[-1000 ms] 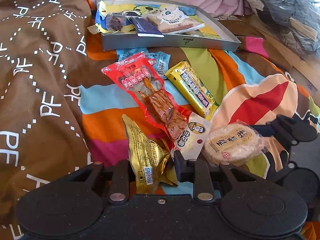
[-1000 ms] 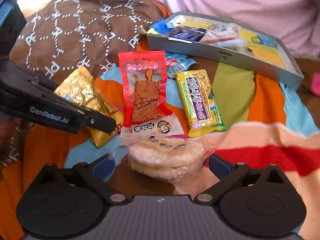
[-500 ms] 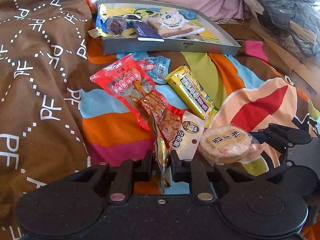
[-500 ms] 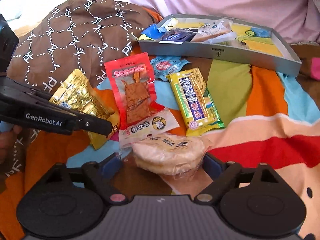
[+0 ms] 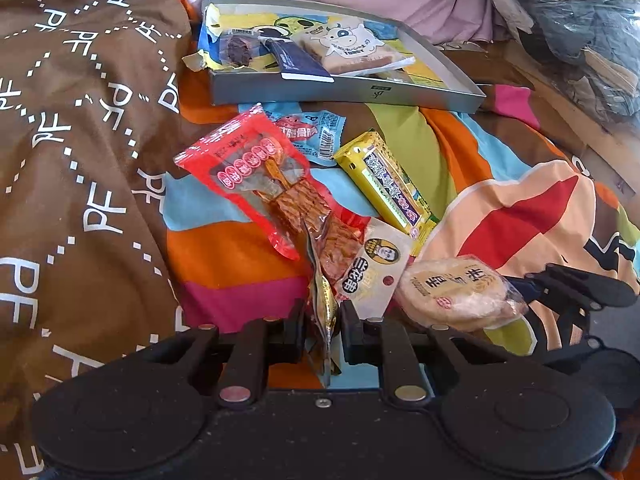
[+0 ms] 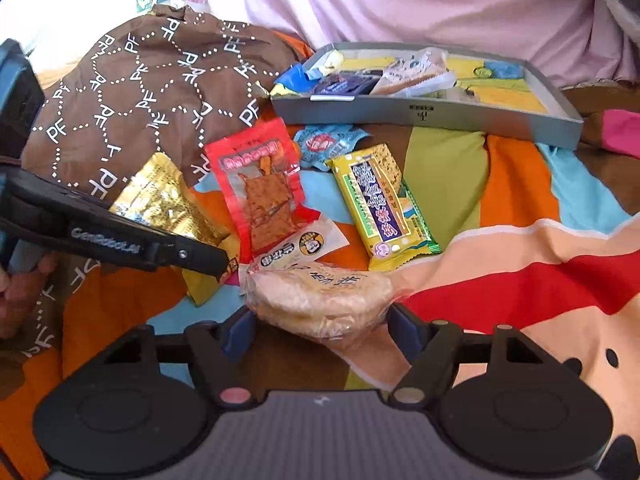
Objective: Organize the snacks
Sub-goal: 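Lift the gold foil pack and rice cake off the pile with both tools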
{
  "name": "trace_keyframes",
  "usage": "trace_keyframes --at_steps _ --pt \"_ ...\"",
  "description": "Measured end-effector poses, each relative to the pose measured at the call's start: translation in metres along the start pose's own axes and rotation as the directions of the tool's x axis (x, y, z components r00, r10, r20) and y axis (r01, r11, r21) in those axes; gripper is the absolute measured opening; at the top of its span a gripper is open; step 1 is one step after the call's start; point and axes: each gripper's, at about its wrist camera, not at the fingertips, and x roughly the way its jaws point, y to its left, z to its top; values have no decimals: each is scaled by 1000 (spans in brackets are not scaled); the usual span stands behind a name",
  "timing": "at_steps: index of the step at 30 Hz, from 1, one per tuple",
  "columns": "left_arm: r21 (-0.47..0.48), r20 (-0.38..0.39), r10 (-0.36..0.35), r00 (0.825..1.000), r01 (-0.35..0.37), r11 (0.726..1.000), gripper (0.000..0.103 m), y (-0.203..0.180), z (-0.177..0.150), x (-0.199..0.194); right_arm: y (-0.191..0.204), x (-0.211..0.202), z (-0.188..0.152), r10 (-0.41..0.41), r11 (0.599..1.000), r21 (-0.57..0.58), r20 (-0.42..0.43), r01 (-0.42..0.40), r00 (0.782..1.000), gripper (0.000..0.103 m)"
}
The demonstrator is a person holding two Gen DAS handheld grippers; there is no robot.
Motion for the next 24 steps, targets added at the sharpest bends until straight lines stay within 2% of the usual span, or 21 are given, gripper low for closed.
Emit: trace_keyframes --at_steps 4,13,24 --pt "-1 -2 -1 1000 1 1000 18 1 0 0 6 -11 -3 -12 1000 12 30 11 999 75" --pt "0 -10 -12 1000 12 1000 18 -3 1 -2 -2 -22 -12 -15 993 120 69 6 998 74" --pt "7 -15 -18 1000 18 1000 18 -3 0 -2 1 -28 -15 -10 993 120 112 -3 994 71"
